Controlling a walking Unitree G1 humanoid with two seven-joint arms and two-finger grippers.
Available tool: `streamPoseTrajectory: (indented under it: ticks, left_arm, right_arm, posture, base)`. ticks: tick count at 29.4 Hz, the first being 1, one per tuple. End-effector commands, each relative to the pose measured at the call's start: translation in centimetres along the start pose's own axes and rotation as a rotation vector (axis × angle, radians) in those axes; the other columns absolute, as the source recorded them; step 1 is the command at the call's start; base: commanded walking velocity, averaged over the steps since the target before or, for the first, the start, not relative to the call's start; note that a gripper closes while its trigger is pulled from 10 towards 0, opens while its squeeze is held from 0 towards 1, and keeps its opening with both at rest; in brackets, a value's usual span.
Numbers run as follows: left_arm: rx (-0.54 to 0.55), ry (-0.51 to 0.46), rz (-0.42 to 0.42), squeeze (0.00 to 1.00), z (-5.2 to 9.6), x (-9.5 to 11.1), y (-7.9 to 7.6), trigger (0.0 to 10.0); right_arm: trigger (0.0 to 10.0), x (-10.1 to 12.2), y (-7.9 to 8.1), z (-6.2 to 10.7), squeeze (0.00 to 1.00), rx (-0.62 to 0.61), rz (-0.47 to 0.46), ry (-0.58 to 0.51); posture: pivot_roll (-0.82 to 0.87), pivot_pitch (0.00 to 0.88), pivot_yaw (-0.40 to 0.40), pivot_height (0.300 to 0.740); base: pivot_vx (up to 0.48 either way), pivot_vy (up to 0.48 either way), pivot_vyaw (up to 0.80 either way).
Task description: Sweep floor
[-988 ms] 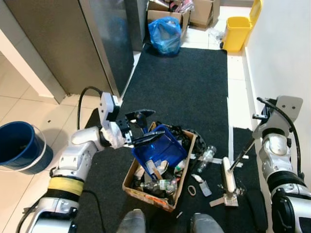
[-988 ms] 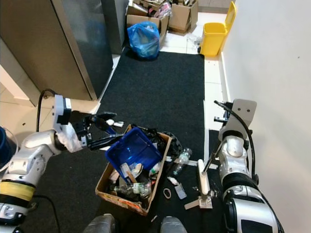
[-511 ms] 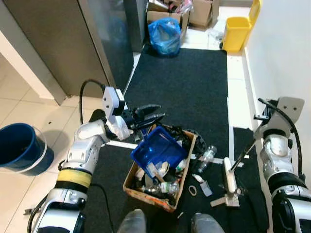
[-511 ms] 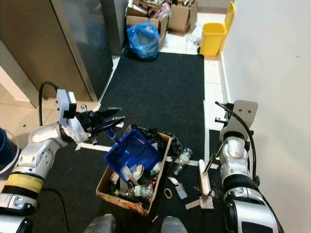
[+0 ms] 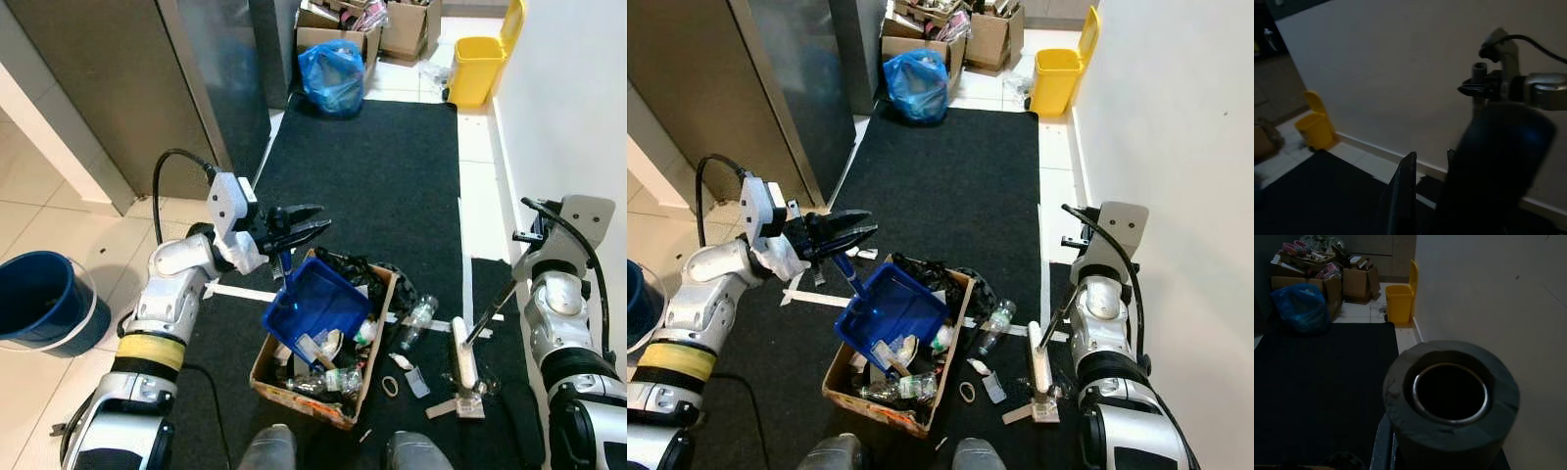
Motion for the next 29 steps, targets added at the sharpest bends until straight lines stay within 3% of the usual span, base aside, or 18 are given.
streamPoseTrajectory:
  ticks: [1,3,12,13,15,17,22,25,26,28,29]
  left_arm:
    - [-0.004,0.014,-0.008,0.0,-0.2,0.0,0.0,0.0]
    - [-0.047,-0.005,-0.123,0.0,-1.6,1.3,-0.7,0.0]
    - [-0.149,0.049,-0.301,0.0,-3.3,2.3,-2.1,0.4]
    - [-0.205,0.115,-0.384,0.0,-3.8,2.0,-2.7,1.5]
    - [-0.22,0.134,-0.41,0.0,-3.9,2.0,-2.9,1.8]
    - [-0.239,0.171,-0.462,0.0,-3.9,1.9,-2.9,3.0]
    - [-0.225,0.195,-0.575,0.0,-4.1,2.5,-2.4,4.2]
    - [-0.209,0.169,-0.607,0.0,-4.4,3.0,-2.4,4.2]
    - [-0.191,0.131,-0.629,0.0,-4.6,3.5,-2.4,6.2]
    - [-0.169,0.089,-0.636,0.0,-4.9,4.1,-2.4,7.0]
    - [-0.151,0.07,-0.649,0.0,-4.9,4.4,-2.3,8.3]
  right_arm:
    - [10.0,0.9,-0.1,-0.4,0.0,-0.017,-0.009,-0.035]
    - [10.0,0.9,-0.1,-0.3,0.0,-0.021,-0.013,-0.035]
    - [10.0,0.9,-0.1,-0.3,0.0,-0.027,-0.018,-0.036]
    - [10.0,0.8,-0.1,-0.2,0.0,-0.028,-0.02,-0.037]
    - [10.0,0.8,-0.1,-0.2,0.0,-0.028,-0.022,-0.037]
    - [10.0,0.8,-0.1,-0.1,0.0,-0.032,-0.035,-0.041]
    - [10.0,1.0,-0.2,-0.2,0.0,-0.037,-0.057,-0.052]
    - [10.0,1.1,-0.2,-0.2,0.0,-0.038,-0.059,-0.053]
    - [10.0,1.1,-0.2,-0.2,0.0,-0.037,-0.06,-0.055]
    - [10.0,1.1,-0.2,-0.2,0.0,-0.036,-0.061,-0.056]
    - [10.0,1.1,-0.2,-0.2,0.0,-0.035,-0.061,-0.056]
  posture:
    - [0.1,0.0,0.028,0.74]
    - [0.1,0.0,0.03,0.74]
    - [0.1,0.0,0.035,0.74]
    - [0.1,0.0,0.038,0.74]
    - [0.1,0.0,0.04,0.74]
    - [0.1,0.0,0.041,0.74]
    - [0.1,0.0,0.043,0.74]
    - [0.1,0.0,0.044,0.74]
    - [0.1,0.0,0.044,0.74]
    - [0.1,0.0,0.044,0.74]
    - [0.1,0.0,0.044,0.74]
  base:
    - [0.0,0.0,0.0]
    - [0.0,0.0,0.0]
    - [0.0,0.0,0.0]
    - [0.0,0.0,0.0]
    - [0.0,0.0,0.0]
    - [0.0,0.0,0.0]
    - [0.0,0.0,0.0]
    - [0.0,0.0,0.0]
    - [0.0,0.0,0.0]
    - [0.0,0.0,0.0]
    - [0.0,0.0,0.0]
Point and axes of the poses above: a point about 5 cm out from each wrist's last joint towards the gripper, its own z axis pointing back from the gripper into the wrist, its own x axis along the axis of the wrist's last joint, y = z × x, the point moved 1 cm from there along -z, pointing out of the wrist towards the gripper, and after that the axes turned 15 degrees about z, right-handed, at the moved point
